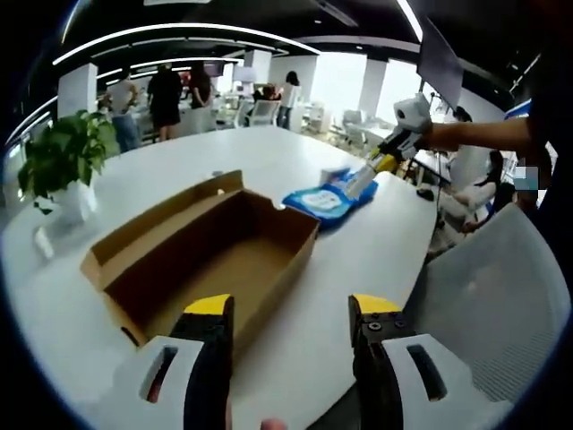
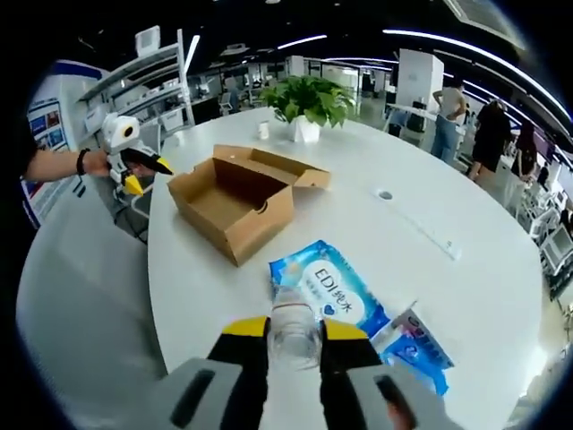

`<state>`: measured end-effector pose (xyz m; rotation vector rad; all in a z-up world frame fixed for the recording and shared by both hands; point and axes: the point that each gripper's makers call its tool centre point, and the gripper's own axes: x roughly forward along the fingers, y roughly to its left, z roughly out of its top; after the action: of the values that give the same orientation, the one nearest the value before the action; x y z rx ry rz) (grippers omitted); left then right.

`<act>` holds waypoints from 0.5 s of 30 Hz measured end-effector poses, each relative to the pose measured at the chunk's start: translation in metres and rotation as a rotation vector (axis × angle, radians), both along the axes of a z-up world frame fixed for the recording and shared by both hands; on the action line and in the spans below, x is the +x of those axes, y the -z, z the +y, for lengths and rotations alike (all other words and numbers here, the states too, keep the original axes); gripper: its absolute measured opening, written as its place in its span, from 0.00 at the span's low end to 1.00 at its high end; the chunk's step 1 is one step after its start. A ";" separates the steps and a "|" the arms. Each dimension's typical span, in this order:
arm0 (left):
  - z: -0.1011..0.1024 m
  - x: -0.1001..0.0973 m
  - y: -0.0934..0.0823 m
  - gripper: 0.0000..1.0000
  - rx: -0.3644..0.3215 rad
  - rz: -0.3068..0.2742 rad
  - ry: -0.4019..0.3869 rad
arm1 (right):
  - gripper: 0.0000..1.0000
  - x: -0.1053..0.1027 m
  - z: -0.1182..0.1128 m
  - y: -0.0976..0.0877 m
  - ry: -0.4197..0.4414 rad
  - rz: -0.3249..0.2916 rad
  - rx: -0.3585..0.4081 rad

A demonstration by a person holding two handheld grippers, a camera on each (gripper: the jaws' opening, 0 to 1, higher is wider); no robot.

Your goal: Operate the shoe box by opening the lid, removing the specified soft item, and placing it in the target area until the item is outside and the box remains undamaged.

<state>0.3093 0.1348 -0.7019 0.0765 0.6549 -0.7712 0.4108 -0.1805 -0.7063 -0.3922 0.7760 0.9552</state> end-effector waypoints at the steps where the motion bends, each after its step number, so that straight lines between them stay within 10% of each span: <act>1: 0.000 -0.001 0.000 0.53 0.001 0.000 -0.003 | 0.17 0.003 -0.001 0.001 -0.004 -0.001 -0.008; 15: 0.006 -0.012 0.003 0.53 0.024 0.007 -0.036 | 0.17 0.046 -0.018 0.002 -0.063 -0.017 -0.098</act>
<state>0.2973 0.1407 -0.7048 0.0832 0.6707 -0.7295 0.4568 -0.1983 -0.7082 -0.5119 0.8010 0.9742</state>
